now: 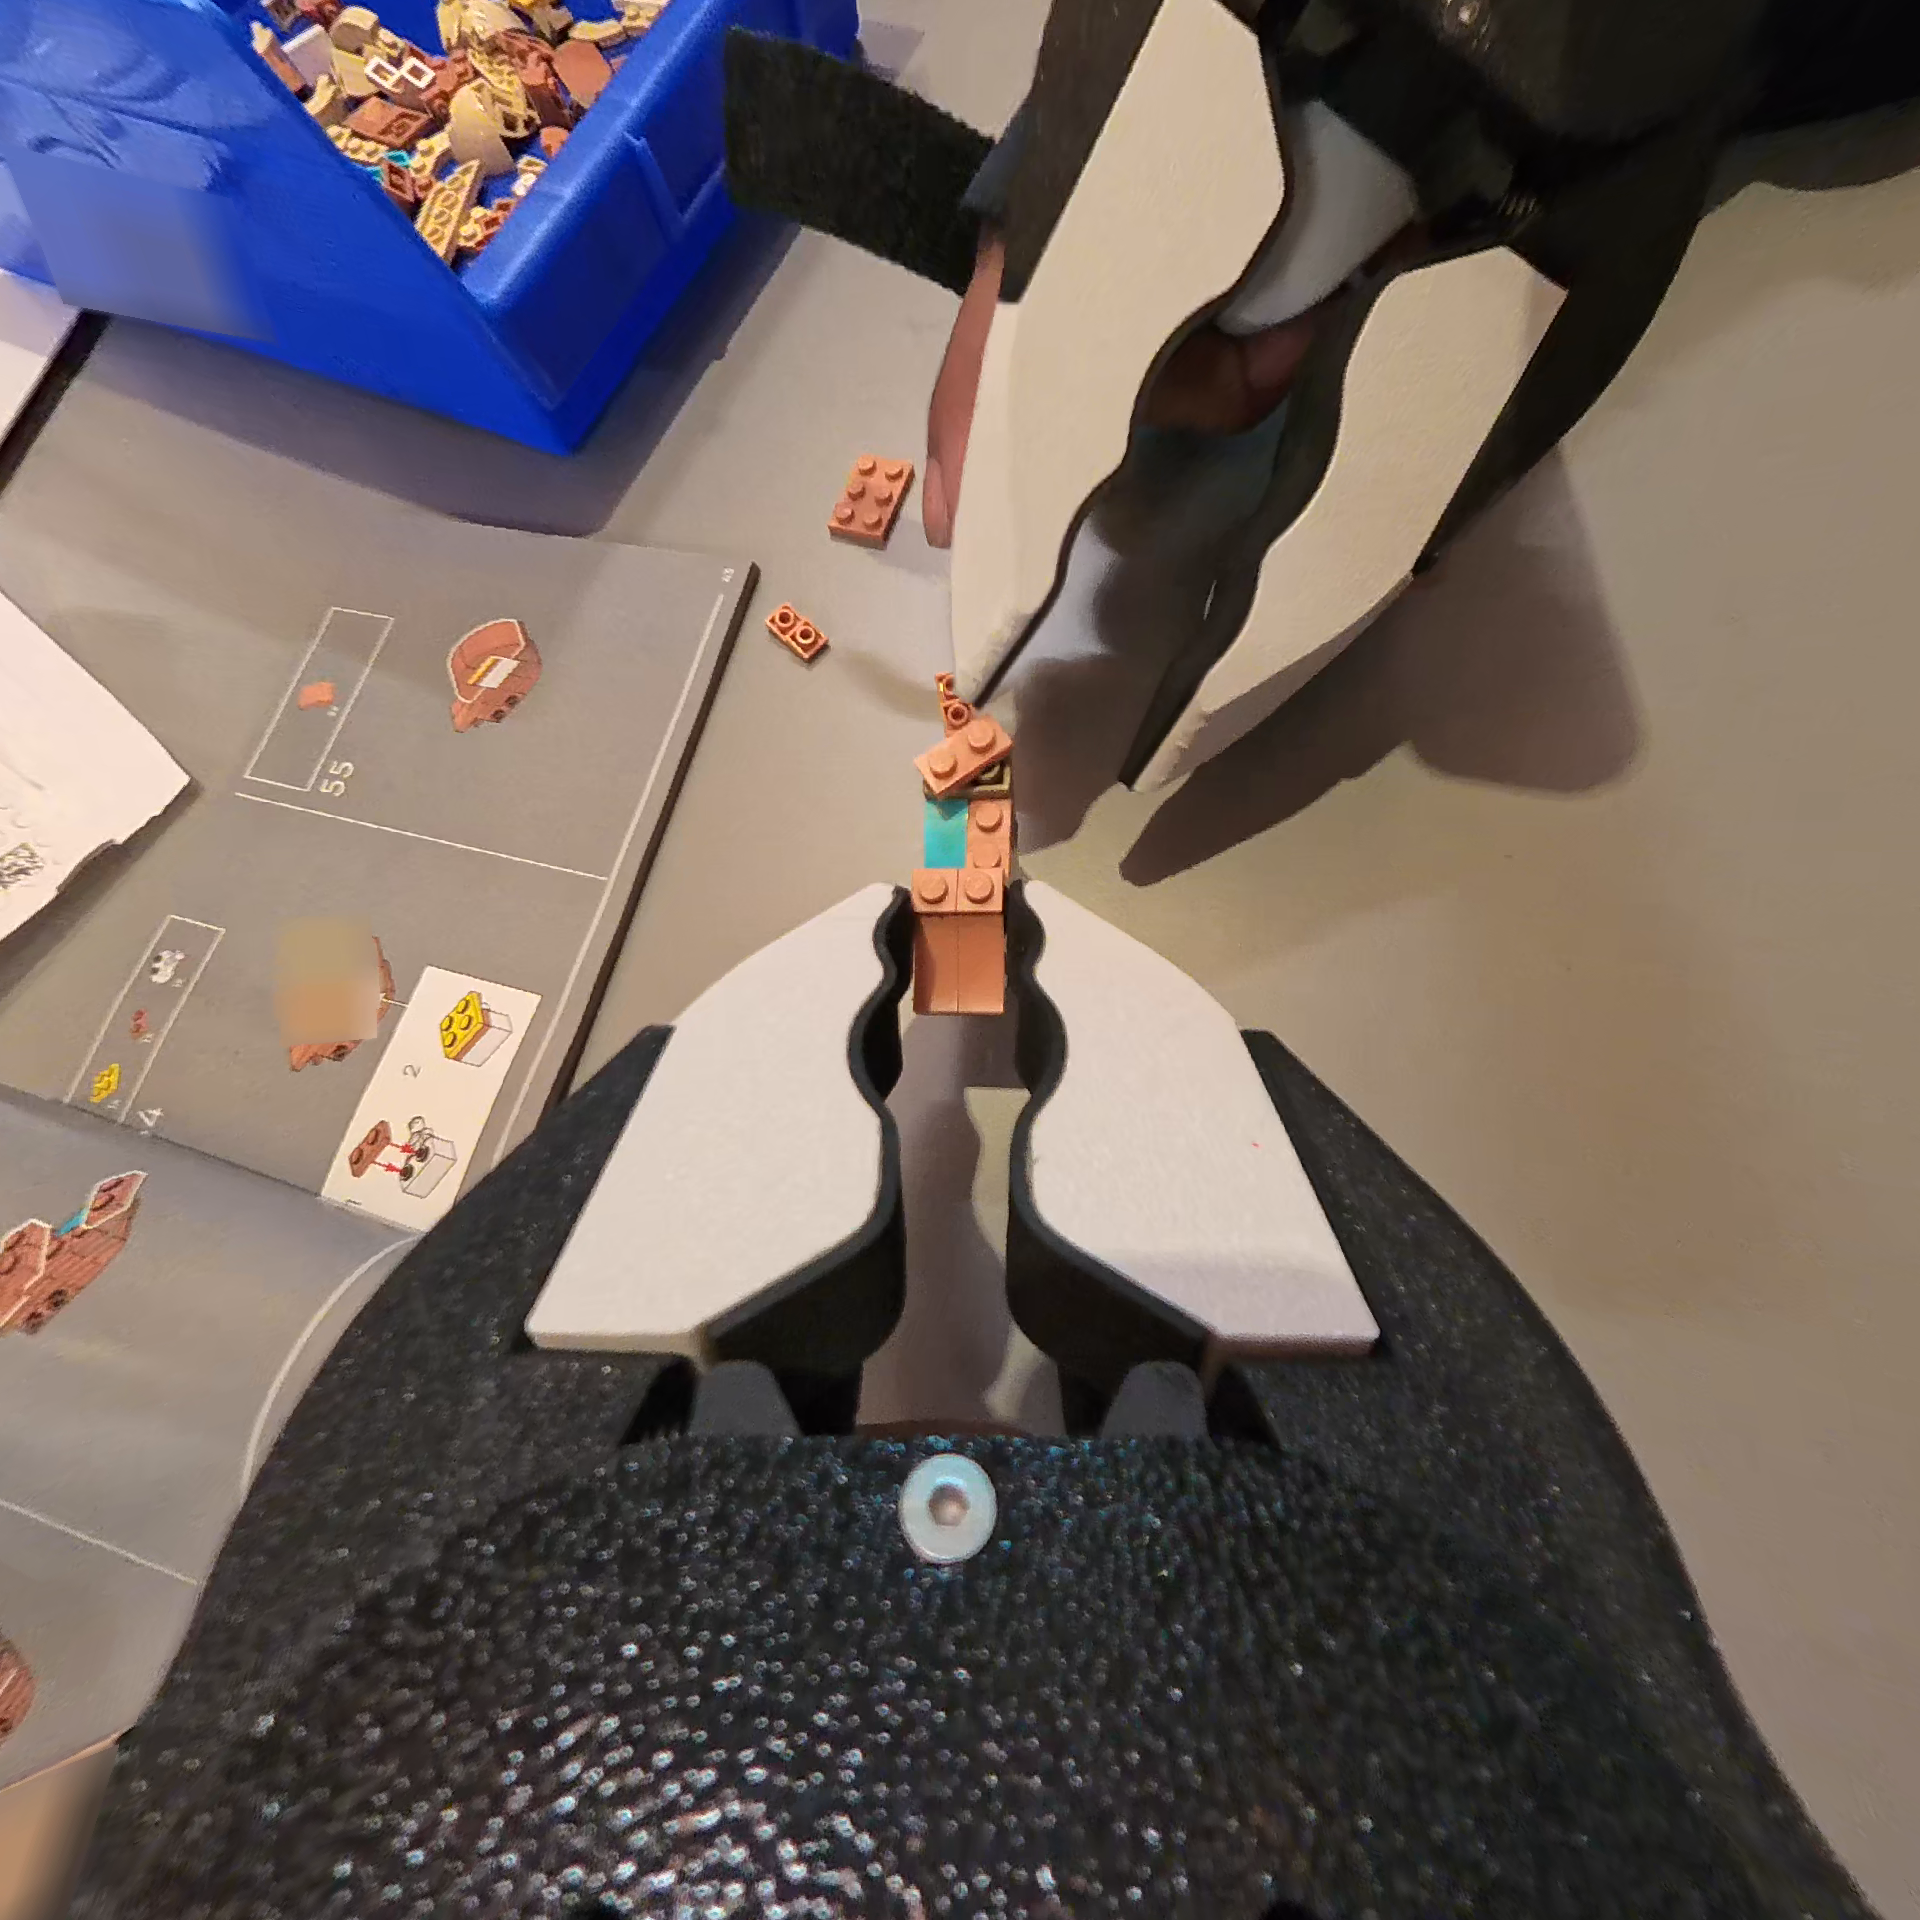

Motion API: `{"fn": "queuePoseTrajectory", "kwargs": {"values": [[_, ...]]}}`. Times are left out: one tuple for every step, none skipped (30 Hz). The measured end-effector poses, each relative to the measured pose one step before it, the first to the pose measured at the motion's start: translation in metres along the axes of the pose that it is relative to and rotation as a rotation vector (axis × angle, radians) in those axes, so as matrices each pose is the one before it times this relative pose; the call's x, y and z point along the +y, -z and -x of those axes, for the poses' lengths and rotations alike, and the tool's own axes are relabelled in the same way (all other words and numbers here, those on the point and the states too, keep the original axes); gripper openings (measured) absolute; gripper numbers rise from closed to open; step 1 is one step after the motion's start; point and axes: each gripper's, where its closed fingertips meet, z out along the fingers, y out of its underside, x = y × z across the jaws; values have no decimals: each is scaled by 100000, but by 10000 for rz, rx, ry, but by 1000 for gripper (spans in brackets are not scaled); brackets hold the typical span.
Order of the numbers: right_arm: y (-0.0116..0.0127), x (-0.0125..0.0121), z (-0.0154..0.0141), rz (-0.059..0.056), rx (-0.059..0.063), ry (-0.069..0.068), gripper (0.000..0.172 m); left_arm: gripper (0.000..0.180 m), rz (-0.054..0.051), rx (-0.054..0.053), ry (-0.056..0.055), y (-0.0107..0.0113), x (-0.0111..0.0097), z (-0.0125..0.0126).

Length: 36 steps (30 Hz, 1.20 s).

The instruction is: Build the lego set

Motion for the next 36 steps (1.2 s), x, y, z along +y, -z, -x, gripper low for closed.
{"fn": "queuePoseTrajectory", "kwargs": {"values": [[-18, -45, 56, -8, 6, 34, 30, 16, 18, -2, 5, -20, 37, 8], [-7, -22, 60, 3, -15, 21, 30, 16, 12, -18, 0, -7, 31, 35], [-15, -18, 66, -1, -23, -2, 30, 16, 5, -3, 12, 3, 25, 24], [1, -46, 38, -16, -16, -9, 30, 16, -4, 3, 20, 1, 18, 17], [11, -39, 25, -24, -9, 4, 30, 16, 1, 5, 16, -6, 14, 17], [6, -37, 33, -12, -13, 17, 30, 16, 12, 2, 4, -7, 31, 6], [-5, -14, 33, 3, -15, 13, 30, 16, 15, -5, 0, -9, 30, 10], [3, -10, 35, -5, -19, 4, 30, 16, 5, 0, 0, -13, 5, -3], [-6, -28, 56, -14, -28, 0, 30, 16, -6, 9, 3, -4, -7, -14], [-5, -11, 55, -7, -27, 6, 30, 16, -4, 5, 8, -2, -17, -5], [-3, -10, 57, 3, -23, 18, 30, 16, 1, -1, 3, 1, 1, -1], [-9, -5, 56, 2, -23, 26, 30, 16, 3, 7, -1, -15, 2, -11], [-10, -21, 67, -8, -22, 25, 30, 16, 6, 8, 1, -12, 6, -14], [12, -39, 51, -18, -16, 25, 30, 16, 8, 4, 1, -22, 11, -17], [43, -85, 24, -34, -4, 35, 30, 16, 9, 9, -5, -8, 9, -25], [67, -96, -49, -45, 22, 36, 30, 16, 3, 8, -4, -15, 2, -10], [81, -84, -155, -36, 59, 6, 30, 16, -5, 11, 5, -3, -19, -10], [73, -6, -222, 0, 78, -47, 30, 16, -9, 15, 2, -11, -17, -28], [12, 139, -234, 59, 66, -88, 30, 16, -7, 17, -6, -7, -27, -31], [-30, 225, -187, 96, 42, -78, 30, 16, -1, 13, -7, -9, -12, -27], [-43, 231, -92, 85, 25, -31, 30, 16, 8, 11, -8, -3, 0, -24], [-42, 155, -8, 50, 1, 2, 30, 16, 10, 5, -17, 11, 11, -23], [-34, 73, 64, 23, -27, 4, 30, 16, 1, 1, -16, 18, -2, -23], [-29, -19, 78, 4, -24, 6, 30, 16, -10, -1, -4, 25, -26, -6], [-23, -57, 77, -7, -22, 16, 30, 16, -13, -2, 5, 38, -27, 6], [-29, -54, 86, -3, -32, 17, 30, 16, -15, -2, 3, 25, -28, -1], [-28, -50, 73, -4, -26, 13, 30, 16, -8, -1, 0, 24, -23, 6], [-25, -25, 60, 0, -23, 10, 30, 16, -1, -3, 5, 10, -4, 9], [-16, 11, 74, 9, -25, 5, 30, 16, 6, 4, 1, 15, 18, -5], [-7, -1, 42, 3, -20, 6, 30, 16, 10, -3, -4, 0, 20, 5], [9, -12, 26, -8, -13, 10, 30, 16, 5, -4, 3, 14, 4, 11], [11, -25, 29, -12, -15, 3, 30, 16, -2, 4, 12, 14, 0, 3], [15, -50, 35, -19, -19, -11, 29, 16, -4, -3, 9, 12, -2, 13], [7, -46, 34, -27, -18, -14, 29, 16, -3, -2, 5, 9, -6, 8], [4, -56, 39, -21, -12, -1, 29, 16, 1, 5, 2, 0, 1, -7], [-7, -32, 41, -8, -13, 15, 29, 16, 7, 3, 0, -6, 12, -13]]}}
